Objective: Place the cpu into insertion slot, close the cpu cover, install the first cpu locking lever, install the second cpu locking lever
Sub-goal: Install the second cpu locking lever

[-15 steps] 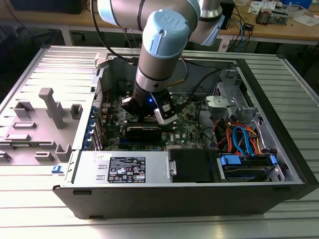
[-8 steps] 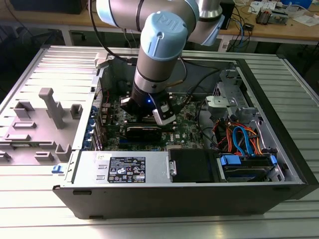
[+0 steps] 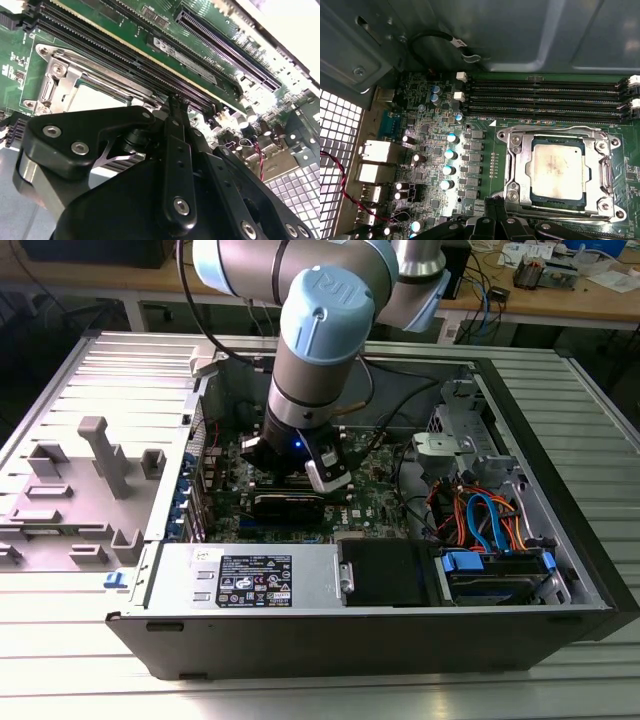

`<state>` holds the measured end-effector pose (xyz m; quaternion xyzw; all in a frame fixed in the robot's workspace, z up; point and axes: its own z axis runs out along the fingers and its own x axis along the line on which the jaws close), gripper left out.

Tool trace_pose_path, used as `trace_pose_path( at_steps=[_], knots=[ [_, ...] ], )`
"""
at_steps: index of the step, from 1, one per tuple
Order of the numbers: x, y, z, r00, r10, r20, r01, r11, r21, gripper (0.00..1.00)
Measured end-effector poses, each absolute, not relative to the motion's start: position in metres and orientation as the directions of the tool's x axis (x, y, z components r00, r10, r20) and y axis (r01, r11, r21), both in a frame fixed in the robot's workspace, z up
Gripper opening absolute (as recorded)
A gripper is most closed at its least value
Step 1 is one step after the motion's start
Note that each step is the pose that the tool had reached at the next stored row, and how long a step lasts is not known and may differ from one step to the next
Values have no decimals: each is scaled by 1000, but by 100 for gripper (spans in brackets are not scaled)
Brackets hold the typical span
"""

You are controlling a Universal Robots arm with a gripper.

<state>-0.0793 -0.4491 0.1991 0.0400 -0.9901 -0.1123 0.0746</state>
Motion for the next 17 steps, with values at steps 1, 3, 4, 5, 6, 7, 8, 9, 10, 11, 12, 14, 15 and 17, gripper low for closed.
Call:
trace_pose_path(
  at_steps=[1,3,4,5,6,7,8,9,10,11,12,14,15,17],
  knots=[
    [-79,-449,199,-986,-96,139,-62,972,228,11],
    [-79,-449,197,-986,-96,139,-62,972,228,11],
    [-79,-449,197,-986,-96,139,-62,972,228,11],
    [-79,-449,197,-986,-96,139,-62,972,228,11],
    [-79,-449,196,-986,-96,139,-62,972,228,11],
    [-79,-449,196,-986,-96,139,-62,972,228,11],
    [-79,-449,196,-986,-96,139,-63,972,228,11],
    [-79,-449,196,-986,-96,139,-63,972,228,11],
    [-79,-449,196,-986,-96,139,-63,972,228,11],
    [-79,-449,196,-986,-96,139,-62,971,229,11],
    [-79,-449,196,-986,-96,138,-63,971,229,11],
    [-80,-449,197,-986,-96,138,-63,972,228,11],
    [-80,-448,197,-986,-96,139,-63,972,228,11],
    [-80,-448,197,-986,-96,139,-62,972,228,11]
  ],
)
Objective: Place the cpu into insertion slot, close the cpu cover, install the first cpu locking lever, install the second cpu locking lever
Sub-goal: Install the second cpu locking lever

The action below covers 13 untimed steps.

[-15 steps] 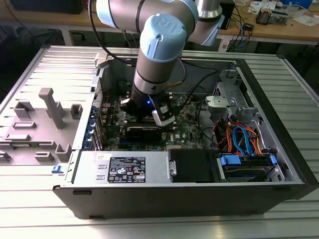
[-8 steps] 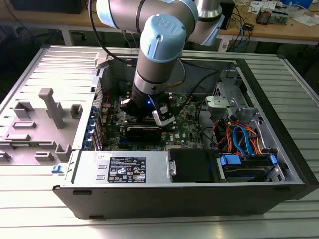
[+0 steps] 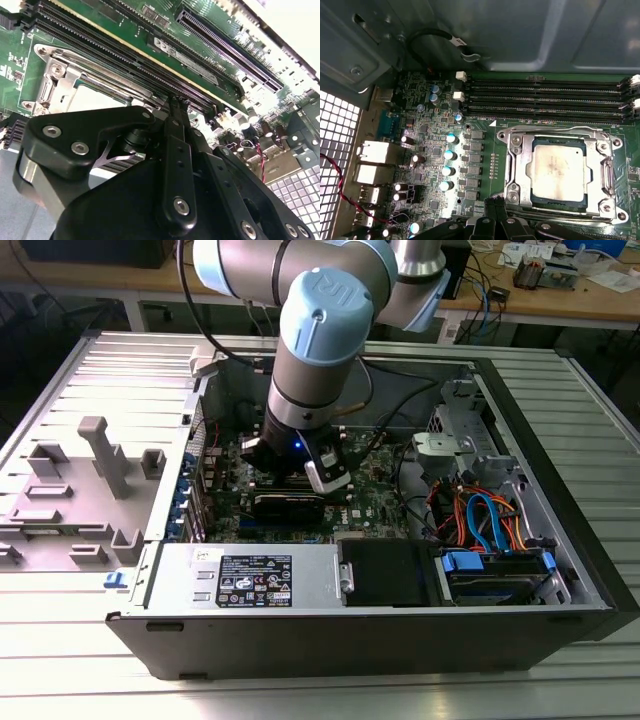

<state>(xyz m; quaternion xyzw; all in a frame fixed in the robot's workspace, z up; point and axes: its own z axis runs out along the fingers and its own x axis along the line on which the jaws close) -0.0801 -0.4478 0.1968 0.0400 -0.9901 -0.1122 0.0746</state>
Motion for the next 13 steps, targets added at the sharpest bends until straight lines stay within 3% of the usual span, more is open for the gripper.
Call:
trace_pose_path(
  at_steps=[13],
  knots=[
    [-80,-446,197,-986,-94,140,-62,974,217,11]
  ],
)
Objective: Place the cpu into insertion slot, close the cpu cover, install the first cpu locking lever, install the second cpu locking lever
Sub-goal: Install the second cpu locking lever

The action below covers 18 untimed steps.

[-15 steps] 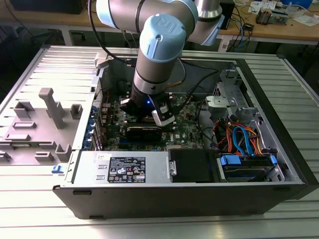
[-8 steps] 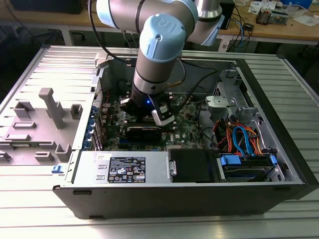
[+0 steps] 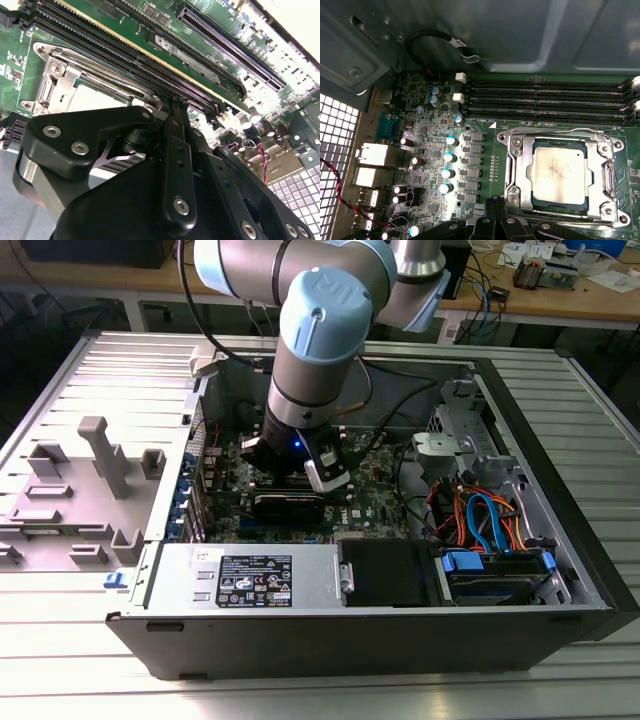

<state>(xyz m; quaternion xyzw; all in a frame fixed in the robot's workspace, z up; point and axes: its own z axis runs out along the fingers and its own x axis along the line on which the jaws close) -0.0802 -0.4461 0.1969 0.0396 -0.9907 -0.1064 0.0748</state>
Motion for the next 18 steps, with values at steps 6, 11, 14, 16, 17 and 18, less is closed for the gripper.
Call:
trace_pose_path(
  at_steps=[6,11,14,16,17,18],
  knots=[
    [-80,-446,198,-986,-93,141,-62,977,205,11],
    [-81,-445,200,-986,-93,141,-63,977,205,11],
    [-81,-445,202,-986,-93,141,-63,977,205,11],
    [-81,-445,206,-986,-93,141,-63,977,205,11],
    [-81,-445,207,-986,-93,141,-63,977,205,11],
    [-81,-445,209,-986,-93,141,-63,977,205,11]
  ],
)
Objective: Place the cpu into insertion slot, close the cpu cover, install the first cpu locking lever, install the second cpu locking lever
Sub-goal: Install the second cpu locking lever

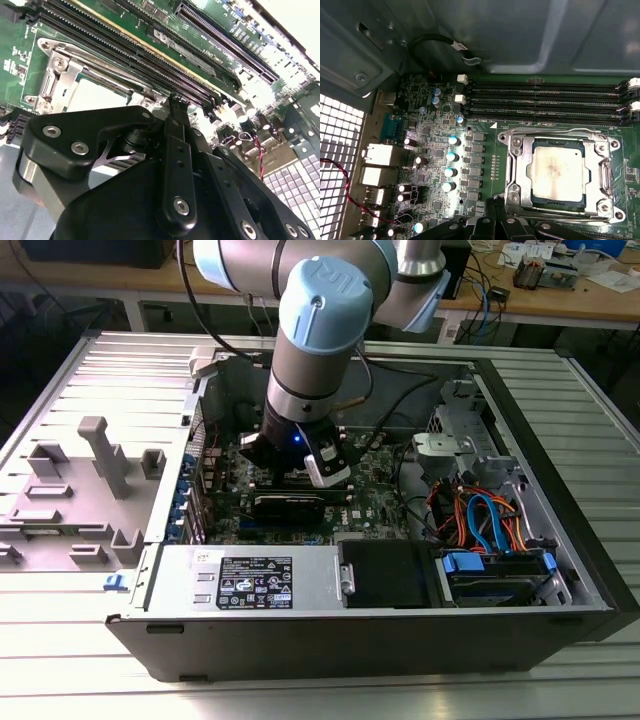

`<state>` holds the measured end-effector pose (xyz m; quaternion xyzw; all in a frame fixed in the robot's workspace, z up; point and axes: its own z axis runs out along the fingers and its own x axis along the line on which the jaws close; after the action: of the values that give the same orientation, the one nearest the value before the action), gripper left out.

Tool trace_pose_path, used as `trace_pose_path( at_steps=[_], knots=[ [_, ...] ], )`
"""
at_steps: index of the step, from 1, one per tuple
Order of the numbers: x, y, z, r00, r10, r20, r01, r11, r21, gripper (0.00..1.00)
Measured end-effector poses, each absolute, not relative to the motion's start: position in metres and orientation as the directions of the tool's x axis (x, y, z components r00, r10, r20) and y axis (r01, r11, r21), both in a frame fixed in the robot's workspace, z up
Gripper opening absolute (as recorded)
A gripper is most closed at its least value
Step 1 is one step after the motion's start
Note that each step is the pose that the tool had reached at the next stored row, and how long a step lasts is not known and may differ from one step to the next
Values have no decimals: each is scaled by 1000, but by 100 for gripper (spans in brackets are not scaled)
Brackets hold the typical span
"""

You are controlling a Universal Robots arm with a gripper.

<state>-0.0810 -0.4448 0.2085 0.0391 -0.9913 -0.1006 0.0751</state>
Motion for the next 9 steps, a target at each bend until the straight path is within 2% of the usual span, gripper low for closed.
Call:
trace_pose_path(
  at_steps=[9],
  knots=[
    [-81,-445,221,-986,-93,141,-63,977,205,11]
  ],
)
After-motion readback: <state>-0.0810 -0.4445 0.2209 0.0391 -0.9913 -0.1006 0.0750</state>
